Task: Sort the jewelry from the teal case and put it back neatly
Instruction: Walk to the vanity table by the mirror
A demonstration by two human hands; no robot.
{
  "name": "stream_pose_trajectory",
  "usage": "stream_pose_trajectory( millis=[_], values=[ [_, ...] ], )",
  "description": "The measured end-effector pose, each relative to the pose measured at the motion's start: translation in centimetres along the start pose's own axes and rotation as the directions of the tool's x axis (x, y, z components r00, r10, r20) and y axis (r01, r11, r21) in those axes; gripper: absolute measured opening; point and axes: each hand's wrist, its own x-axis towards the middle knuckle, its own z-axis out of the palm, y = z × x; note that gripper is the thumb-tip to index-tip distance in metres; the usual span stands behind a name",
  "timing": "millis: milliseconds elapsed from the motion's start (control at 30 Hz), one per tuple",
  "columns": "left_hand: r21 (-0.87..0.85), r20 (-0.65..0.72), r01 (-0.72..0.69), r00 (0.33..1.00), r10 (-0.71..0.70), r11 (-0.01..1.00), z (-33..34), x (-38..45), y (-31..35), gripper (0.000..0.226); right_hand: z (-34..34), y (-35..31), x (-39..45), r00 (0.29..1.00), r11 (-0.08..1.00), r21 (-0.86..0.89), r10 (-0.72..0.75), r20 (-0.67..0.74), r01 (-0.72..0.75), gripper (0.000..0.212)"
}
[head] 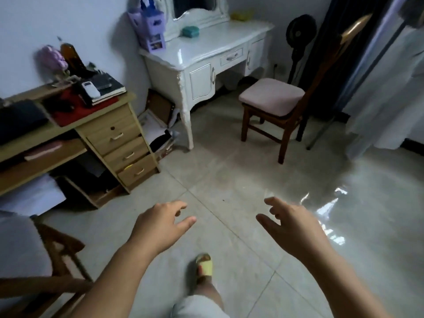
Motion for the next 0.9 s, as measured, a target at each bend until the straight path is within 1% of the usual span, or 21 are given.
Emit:
stream_pose_trajectory(
  millis=[133, 233, 367, 467, 600, 700, 800, 900],
  values=[
    [-0.024, -0.012, 0.079, 0.997, -0.079, 0.997, -2.2, 10.2, -2.3, 0.053, -0.4, -2.7, 11.8, 0.996, 0.994, -0.059, -0.090, 0.001, 0.090, 0.048],
    [-0.073, -0.022, 0.108, 0.994, -0.110, 0.991, -5.8, 19.1, -3.4, 0.051, -1.5, -4.9, 21.1, 0.995, 0.991, -0.087, -0.103, -0.007, 0.102, 0.048],
    [-0.111, -0.045, 0.088, 0.995, -0.093, 0.990, -11.0, 30.2, -2.9, 0.050, -4.0, -7.1, 31.8, 0.995, 0.993, -0.084, -0.090, -0.037, 0.087, 0.047],
    [-0.133, -0.070, 0.030, 0.997, -0.039, 0.991, -13.5, 37.6, -1.1, 0.049, -6.0, -7.4, 38.5, 0.996, 0.997, -0.058, -0.062, -0.062, 0.058, 0.048],
    [-0.152, -0.078, -0.043, 0.996, 0.032, 0.987, -14.2, 47.1, 1.9, 0.048, -7.5, -5.6, 47.5, 0.996, 0.999, -0.026, 0.022, -0.082, -0.024, 0.050],
    [-0.130, -0.056, -0.048, 0.998, 0.041, 0.990, -13.9, 53.7, 3.7, 0.048, -8.2, -3.6, 54.5, 0.995, 0.998, 0.001, 0.069, -0.077, -0.069, 0.050],
    [-0.080, -0.028, -0.035, 0.999, 0.033, 0.996, -14.1, 60.6, 5.6, 0.047, -9.2, -1.5, 61.8, 0.997, 0.998, -0.010, 0.067, -0.034, -0.067, 0.051],
    [-0.030, -0.030, -0.019, 0.999, 0.018, 0.999, -15.7, 67.9, 8.1, 0.046, -11.6, 0.3, 69.8, 0.999, 0.998, -0.026, 0.052, 0.013, -0.052, 0.050]
  ],
)
